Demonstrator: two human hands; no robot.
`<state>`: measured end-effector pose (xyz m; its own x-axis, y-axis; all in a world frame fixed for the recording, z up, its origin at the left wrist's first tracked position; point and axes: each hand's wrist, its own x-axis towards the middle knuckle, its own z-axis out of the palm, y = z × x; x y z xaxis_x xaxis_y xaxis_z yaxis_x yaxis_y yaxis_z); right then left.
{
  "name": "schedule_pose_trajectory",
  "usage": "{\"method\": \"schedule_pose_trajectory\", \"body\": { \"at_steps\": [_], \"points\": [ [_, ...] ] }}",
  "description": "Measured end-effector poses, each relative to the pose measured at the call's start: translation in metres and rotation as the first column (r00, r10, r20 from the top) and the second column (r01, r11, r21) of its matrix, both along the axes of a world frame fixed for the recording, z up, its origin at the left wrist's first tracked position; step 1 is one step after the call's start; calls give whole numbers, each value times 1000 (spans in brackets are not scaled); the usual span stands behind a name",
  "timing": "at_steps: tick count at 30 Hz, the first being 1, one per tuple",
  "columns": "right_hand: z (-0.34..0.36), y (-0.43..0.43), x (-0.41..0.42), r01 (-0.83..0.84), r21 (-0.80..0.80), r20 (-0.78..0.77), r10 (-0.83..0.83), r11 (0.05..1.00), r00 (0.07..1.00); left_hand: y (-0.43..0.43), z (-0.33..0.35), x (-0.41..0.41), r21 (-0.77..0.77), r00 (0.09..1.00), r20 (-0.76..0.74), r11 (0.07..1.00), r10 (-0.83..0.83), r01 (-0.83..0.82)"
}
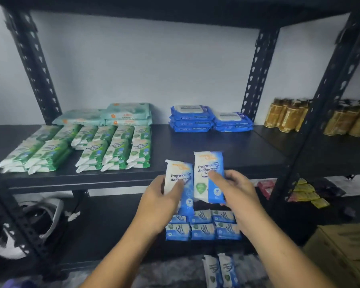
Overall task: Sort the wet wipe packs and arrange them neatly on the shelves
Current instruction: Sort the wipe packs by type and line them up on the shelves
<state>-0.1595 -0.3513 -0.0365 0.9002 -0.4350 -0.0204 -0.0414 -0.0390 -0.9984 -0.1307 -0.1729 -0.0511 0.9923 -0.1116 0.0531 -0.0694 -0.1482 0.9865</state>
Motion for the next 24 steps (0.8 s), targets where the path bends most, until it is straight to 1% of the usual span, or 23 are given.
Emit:
{"method": "schedule_pose_trajectory", "body": {
  "at_steps": [3,6,9,12,15,19,22,24],
  "points": [
    [25,-9,24,-2,-35,-13,1,999,1000,-8,24,26,18,997,65,998,52,-53],
    [37,-17,50,18,-51,-19,-19,999,1000,-17,35,60,19,996,61,998,61,-62],
    [41,-24,73,33,-107,-50,-38,994,998,-27,38,89,89,994,66,992,83,-88],
    [40,-28,95,43,-199,-82,-60,979,995,-36,38,111,148,997,50,987,61,-67],
    [35,-34,115,21,-287,-103,-53,958,993,-44,32,132,217,998,22,974,62,-65],
    [25,-41,137,-42,-355,-166,-19,934,986,-50,23,152,309,998,15,949,61,-63],
    [18,-45,147,-74,-383,-194,-2,921,981,-53,21,159,420,997,61,905,50,-71],
    [11,-47,153,-87,-403,-208,2,911,978,-54,22,161,529,993,107,843,44,-95]
  ]
}}
